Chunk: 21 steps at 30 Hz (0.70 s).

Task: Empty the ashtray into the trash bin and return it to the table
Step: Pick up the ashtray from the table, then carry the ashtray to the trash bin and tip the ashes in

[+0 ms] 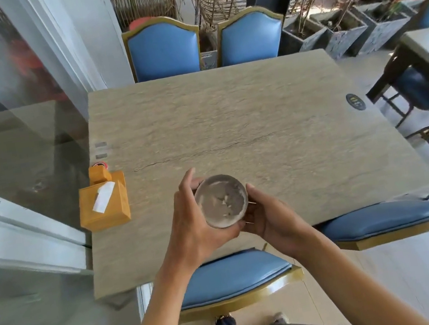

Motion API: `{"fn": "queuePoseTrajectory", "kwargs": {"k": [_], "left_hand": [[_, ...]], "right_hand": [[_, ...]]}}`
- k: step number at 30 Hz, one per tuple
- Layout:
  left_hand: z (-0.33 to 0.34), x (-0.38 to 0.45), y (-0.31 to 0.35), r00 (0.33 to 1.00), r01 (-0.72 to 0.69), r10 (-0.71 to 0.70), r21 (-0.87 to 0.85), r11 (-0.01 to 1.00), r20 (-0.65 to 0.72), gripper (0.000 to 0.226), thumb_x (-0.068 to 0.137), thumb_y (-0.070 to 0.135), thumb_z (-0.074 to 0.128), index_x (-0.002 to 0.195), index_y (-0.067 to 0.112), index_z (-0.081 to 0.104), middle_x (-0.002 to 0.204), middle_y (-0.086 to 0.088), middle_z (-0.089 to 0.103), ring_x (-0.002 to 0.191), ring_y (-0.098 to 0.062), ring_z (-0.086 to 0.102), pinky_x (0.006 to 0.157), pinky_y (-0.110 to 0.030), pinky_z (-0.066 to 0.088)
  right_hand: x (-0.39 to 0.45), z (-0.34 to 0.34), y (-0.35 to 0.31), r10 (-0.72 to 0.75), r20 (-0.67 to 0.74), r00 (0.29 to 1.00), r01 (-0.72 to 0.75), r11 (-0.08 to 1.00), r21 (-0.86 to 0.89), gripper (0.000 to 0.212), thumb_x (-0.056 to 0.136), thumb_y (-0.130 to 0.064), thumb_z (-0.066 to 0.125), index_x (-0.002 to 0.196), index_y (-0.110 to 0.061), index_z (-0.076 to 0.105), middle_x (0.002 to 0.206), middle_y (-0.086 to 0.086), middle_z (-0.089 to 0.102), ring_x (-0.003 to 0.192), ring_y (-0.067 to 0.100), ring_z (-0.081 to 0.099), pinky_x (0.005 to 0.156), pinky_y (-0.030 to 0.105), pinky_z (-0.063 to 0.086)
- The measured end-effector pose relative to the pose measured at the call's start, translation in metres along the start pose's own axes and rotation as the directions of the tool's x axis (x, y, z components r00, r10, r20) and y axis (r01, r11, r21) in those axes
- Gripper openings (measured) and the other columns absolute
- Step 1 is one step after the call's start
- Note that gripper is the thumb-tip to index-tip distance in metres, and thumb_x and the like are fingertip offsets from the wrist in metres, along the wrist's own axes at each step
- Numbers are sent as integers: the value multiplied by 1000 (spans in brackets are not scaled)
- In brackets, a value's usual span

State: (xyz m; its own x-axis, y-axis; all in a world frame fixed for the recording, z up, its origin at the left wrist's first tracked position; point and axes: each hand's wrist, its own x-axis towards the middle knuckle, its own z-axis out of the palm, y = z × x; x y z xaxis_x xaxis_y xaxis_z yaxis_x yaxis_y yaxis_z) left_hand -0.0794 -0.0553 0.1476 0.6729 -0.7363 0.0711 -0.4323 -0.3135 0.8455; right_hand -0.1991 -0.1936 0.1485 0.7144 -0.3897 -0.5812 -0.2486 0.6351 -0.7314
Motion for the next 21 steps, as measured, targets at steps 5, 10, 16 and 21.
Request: {"fn": "queuePoseTrajectory", "kwargs": {"k": [5,10,16,21], "left_hand": [[32,-13,40,999,6,-1,-107,994,54,141,48,53,94,154,27,6,142,9,47,130,-2,47,100,-7,37],[68,-30,78,991,-11,28,-124,992,134,142,47,54,94,153,35,2,144,19,46,136,-4,43,109,-36,43],[118,-45,120,943,-71,95,-87,994,320,138,51,66,87,153,39,-3,157,20,25,144,3,25,112,-24,30],[159,-51,136,922,-73,98,-82,994,373,104,72,84,54,153,38,8,159,16,26,142,-1,31,117,-39,33]], "right_hand": [[-27,-31,1,34,31,999,-41,969,243,55,108,-47,41,132,-7,69,113,14,74,94,25,73,77,38,60],[-65,-69,-2,19,68,997,-46,910,412,56,104,-51,47,118,-7,78,113,17,76,96,29,77,76,41,65],[-107,-137,2,-34,18,999,19,848,529,59,103,-53,49,136,-8,66,129,23,69,116,41,68,90,51,57],[-143,-215,4,-93,-48,994,104,805,585,69,99,-56,53,148,-8,55,152,31,52,145,51,44,94,52,49]]}}
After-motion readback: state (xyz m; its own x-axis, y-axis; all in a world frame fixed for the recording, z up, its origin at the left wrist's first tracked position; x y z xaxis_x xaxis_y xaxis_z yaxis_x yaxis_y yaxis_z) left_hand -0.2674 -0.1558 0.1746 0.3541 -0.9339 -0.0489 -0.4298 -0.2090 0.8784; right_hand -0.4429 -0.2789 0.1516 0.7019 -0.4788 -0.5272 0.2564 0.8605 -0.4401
